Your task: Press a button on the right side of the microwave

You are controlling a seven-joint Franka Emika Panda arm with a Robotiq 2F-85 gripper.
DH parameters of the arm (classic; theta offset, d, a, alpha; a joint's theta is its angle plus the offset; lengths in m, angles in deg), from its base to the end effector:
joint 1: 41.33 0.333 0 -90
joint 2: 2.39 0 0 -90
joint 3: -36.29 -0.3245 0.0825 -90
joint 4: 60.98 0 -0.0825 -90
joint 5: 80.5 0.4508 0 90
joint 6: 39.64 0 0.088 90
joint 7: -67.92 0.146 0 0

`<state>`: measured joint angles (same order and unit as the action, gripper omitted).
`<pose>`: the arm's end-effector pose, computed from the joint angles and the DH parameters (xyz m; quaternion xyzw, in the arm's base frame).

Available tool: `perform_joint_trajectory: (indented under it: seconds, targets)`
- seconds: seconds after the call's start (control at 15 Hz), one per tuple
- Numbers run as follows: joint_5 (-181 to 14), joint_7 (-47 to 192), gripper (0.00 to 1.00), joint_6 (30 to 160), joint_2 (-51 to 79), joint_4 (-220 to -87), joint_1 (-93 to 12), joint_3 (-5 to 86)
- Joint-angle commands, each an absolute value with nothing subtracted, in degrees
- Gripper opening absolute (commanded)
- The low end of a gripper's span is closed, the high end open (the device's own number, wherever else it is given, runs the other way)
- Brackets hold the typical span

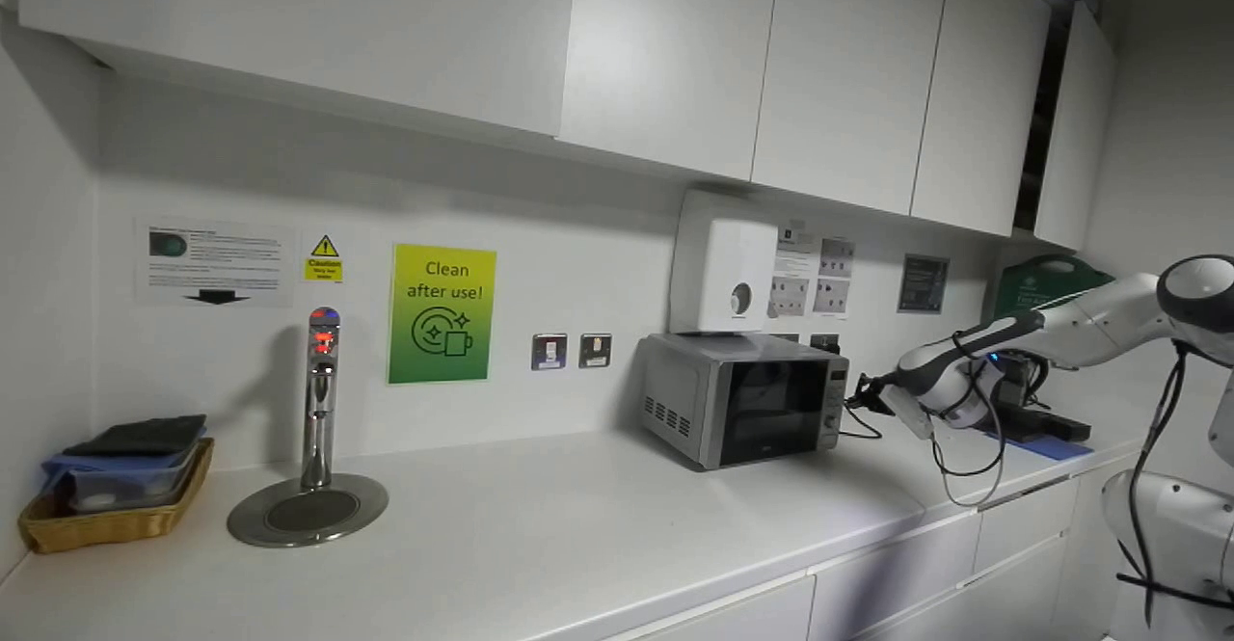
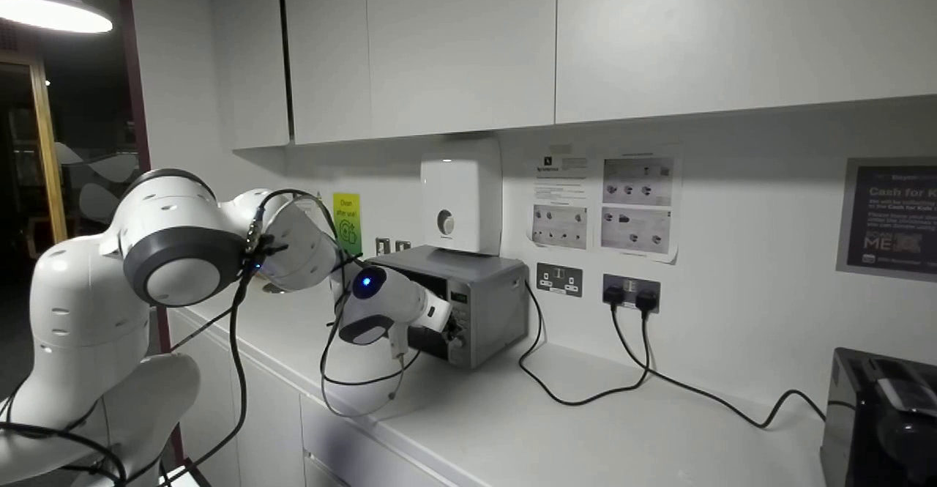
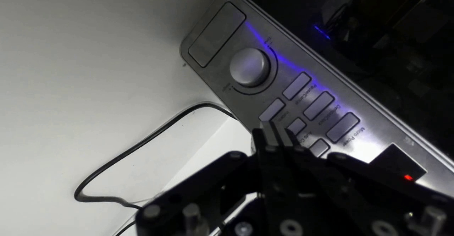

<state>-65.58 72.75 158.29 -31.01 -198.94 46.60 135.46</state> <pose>0.5944 -0.1577 0.3102 -0.8025 0.3607 -0.4276 0.2073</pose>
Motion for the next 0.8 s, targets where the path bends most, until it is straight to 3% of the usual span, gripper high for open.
perform_joint_trajectory:
  seconds: [0.0, 0.73]
  targets:
    - [-66.5, 73.3, 0.00, 158.0, -31.3, -197.1, 48.5, 137.4]
    - [-66.0, 73.4, 0.00, 158.1, -31.3, -196.9, 50.7, 139.4]
